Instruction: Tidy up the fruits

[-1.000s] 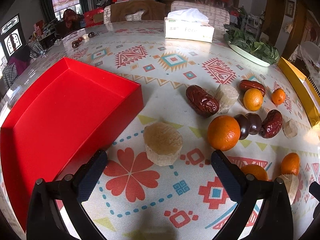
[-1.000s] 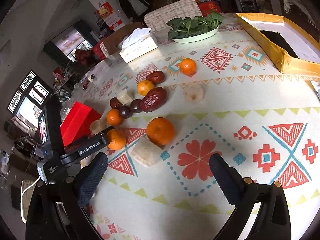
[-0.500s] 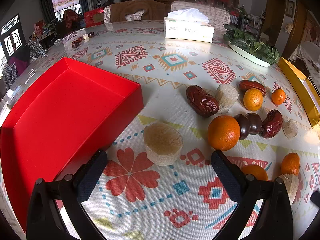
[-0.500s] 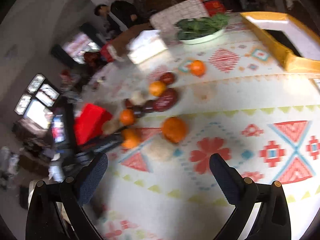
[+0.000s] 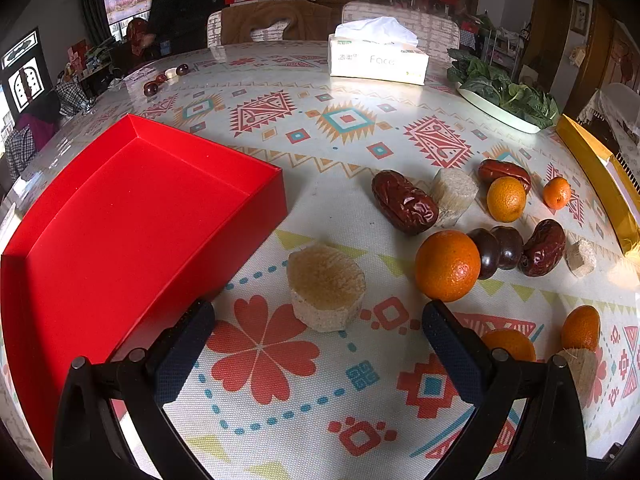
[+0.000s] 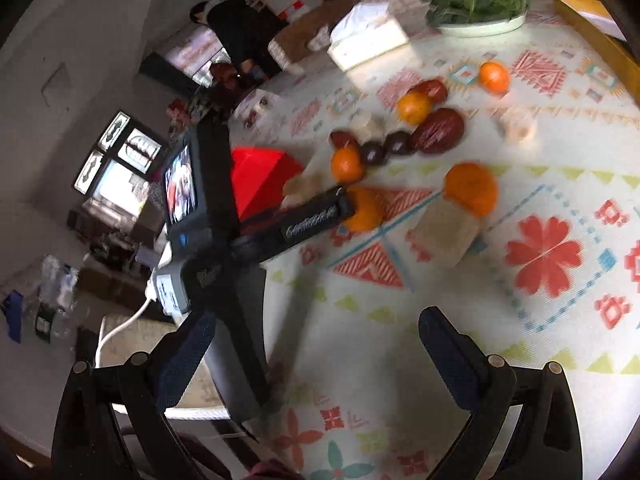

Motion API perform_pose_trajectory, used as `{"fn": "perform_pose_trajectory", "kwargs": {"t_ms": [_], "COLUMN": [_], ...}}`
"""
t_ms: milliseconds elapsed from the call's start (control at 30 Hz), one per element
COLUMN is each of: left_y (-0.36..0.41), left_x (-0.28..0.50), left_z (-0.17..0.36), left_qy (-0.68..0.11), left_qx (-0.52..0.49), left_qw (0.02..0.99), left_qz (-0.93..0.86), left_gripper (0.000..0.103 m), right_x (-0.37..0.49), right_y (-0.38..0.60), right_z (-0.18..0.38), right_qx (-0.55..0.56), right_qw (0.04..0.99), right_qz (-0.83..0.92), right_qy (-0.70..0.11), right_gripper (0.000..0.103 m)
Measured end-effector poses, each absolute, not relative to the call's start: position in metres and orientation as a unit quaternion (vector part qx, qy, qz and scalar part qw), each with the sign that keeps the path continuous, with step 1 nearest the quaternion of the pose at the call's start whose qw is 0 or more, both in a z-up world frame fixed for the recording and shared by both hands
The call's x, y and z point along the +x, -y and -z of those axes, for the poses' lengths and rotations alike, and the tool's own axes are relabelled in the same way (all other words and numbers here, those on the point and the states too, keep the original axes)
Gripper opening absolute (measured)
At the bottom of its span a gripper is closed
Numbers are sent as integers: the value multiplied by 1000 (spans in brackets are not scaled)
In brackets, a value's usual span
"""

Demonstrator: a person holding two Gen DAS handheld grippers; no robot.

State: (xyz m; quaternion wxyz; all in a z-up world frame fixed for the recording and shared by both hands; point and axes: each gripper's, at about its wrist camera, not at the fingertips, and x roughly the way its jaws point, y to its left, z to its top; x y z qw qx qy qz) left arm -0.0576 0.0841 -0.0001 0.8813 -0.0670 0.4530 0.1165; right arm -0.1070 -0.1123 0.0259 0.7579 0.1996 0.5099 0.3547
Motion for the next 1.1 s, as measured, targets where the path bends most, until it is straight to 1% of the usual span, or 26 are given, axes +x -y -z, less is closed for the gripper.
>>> {"fn": "perform_pose_trajectory", "kwargs": {"t_ms": [133, 400, 533, 633, 700, 867, 933, 1100], "left_y": [-84, -84, -84, -84, -84, -84, -84, -84], "left_x": [-58, -58, -58, -58, -58, -58, -57, -57], "left_z": [0, 0, 0, 0, 0, 0, 0, 0], "left_qy": [-453, -453, -453, -453, -453, -453, -453, -453], "left_qx": [-67, -67, -67, -67, -67, -67, -67, -67], "left_qw": [881, 881, 881, 881, 881, 881, 881, 881], "left_qz": [-116, -116, -116, -116, -116, -116, -116, -116], "left_gripper": [103, 103, 103, 103, 103, 103, 103, 103], "right_x": [-109, -119, -115, -113, -114, -115, -112, -93], "right_y": [117, 115, 126, 127, 124, 117, 120, 139], "right_z": [-32, -49, -46, -46, -48, -60, -60, -44], "right_qx": [201, 208, 248, 253, 243, 121, 100, 137], "right_qw": [762, 756, 757, 763, 767, 839, 852, 862], "right_qz": [-362, -392, -380, -366, -363, -284, -265, -211], "right_qy": [-499, -480, -470, -468, -471, -448, -440, -441], "right_gripper": [103, 100, 100, 100, 100, 100, 100, 100]}}
